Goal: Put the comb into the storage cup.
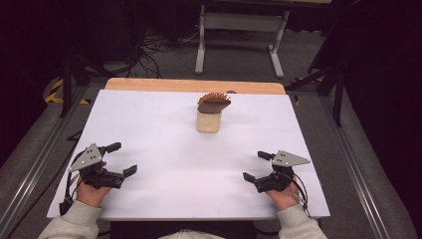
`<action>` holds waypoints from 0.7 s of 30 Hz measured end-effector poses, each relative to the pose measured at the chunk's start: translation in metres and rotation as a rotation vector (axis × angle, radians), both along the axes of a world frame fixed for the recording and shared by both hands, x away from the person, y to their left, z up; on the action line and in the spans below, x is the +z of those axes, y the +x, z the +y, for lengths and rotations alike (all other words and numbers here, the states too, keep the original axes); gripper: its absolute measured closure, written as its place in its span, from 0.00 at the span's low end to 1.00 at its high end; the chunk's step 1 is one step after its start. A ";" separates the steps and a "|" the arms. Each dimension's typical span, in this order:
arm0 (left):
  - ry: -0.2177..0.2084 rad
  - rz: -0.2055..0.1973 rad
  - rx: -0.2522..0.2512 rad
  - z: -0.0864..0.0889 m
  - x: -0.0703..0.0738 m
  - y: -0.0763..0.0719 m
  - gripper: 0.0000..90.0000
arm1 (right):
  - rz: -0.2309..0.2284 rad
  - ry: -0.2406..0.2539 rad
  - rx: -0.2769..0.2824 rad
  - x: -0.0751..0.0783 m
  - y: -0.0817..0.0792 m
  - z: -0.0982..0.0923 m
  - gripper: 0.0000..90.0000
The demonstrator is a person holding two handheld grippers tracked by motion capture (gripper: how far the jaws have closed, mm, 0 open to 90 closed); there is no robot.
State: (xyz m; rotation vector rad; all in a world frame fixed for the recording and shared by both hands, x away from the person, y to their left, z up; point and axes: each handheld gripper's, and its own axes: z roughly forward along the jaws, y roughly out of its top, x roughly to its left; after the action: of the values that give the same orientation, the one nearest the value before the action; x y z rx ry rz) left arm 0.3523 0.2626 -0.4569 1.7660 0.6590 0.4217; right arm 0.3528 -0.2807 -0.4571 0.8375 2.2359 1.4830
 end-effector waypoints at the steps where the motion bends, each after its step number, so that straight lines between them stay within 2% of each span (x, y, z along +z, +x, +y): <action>1: -0.004 0.008 0.006 0.000 -0.001 0.000 0.00 | 0.005 -0.005 -0.003 0.000 0.000 0.000 0.01; 6: 0.000 0.013 0.008 -0.002 -0.002 0.000 0.00 | 0.023 -0.030 -0.006 -0.001 0.000 0.002 0.02; 21: 0.008 0.008 0.043 -0.001 -0.003 0.001 0.01 | 0.019 -0.014 -0.034 0.000 0.000 -0.002 0.04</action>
State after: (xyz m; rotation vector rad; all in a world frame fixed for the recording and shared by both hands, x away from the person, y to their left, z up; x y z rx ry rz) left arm 0.3535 0.2616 -0.4596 1.7643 0.7027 0.4469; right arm 0.3532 -0.2828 -0.4576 0.8840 2.2319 1.4481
